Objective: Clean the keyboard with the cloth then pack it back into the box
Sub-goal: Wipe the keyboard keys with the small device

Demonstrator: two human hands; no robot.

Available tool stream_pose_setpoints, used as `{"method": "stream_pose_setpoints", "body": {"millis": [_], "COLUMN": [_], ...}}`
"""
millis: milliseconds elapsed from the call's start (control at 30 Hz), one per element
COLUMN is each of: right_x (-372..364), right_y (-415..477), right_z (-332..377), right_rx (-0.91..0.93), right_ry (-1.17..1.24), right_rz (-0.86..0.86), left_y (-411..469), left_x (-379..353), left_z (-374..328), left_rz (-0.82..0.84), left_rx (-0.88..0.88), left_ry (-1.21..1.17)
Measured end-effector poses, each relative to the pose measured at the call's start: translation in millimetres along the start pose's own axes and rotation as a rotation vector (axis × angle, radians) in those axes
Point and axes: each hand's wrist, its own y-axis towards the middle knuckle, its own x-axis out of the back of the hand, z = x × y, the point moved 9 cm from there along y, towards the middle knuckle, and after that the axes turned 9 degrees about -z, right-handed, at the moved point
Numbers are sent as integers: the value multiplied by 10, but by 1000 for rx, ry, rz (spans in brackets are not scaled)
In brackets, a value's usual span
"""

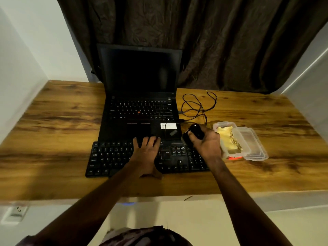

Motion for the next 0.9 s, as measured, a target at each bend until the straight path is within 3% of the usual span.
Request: {"method": "stream_pose_setpoints", "body": {"millis": [367, 667, 900], "right_x": [214, -110, 57], "right_y": [-56, -279, -329], "right_z": [-128, 51, -157], "right_rx": [-20, -44, -32], "right_ry": [-138, 67, -111], "right_rz": [-94, -18, -117], "left_y": [-373, -407, -398], "left_x": [-36, -32, -27], "left_z": [867, 940, 920], "left_rz": [12, 11, 38], "left_rx": [36, -17, -15], "left_ry": [-96, -112, -93]}}
